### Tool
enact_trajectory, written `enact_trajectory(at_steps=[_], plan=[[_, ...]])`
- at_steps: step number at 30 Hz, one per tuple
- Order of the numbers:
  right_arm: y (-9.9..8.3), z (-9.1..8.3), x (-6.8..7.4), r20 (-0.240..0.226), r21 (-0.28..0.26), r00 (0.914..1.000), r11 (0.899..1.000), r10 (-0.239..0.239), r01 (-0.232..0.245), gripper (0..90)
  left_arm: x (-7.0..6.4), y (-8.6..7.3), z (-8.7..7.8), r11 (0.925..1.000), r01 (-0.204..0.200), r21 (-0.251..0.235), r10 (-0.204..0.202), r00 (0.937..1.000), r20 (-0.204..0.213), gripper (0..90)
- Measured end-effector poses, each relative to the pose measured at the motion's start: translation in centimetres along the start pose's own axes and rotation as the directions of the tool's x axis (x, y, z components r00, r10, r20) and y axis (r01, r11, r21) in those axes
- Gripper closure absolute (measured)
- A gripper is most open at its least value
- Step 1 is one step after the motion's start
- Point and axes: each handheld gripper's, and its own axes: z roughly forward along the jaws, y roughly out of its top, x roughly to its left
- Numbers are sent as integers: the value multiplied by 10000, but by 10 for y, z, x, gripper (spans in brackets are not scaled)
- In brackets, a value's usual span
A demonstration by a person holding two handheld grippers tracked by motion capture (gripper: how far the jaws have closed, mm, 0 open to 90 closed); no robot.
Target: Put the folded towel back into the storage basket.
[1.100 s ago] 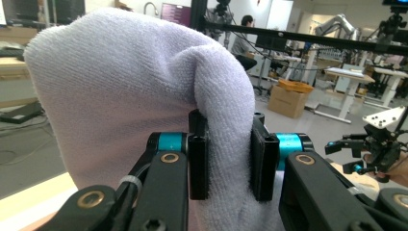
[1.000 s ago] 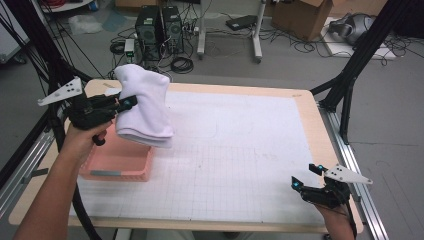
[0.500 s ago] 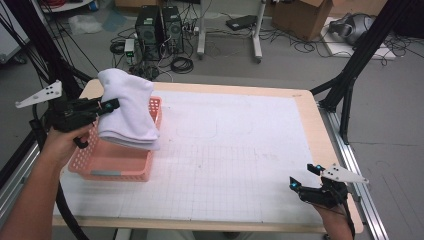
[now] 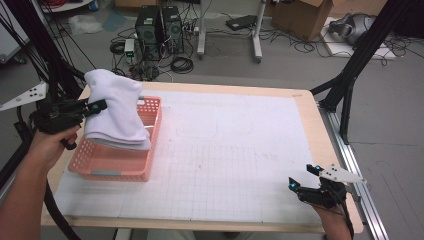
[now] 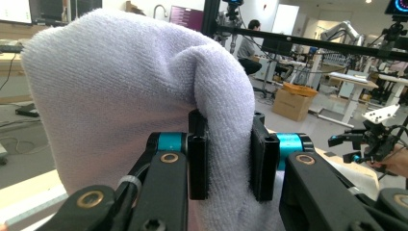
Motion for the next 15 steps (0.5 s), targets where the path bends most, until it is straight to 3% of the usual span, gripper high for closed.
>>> enact_trajectory(at_steps=[15], plan=[[0,2,3,67,66,10000,10000,-70,70,173,12,-36,-9,9968,517,618,-501,9984,-273,733]])
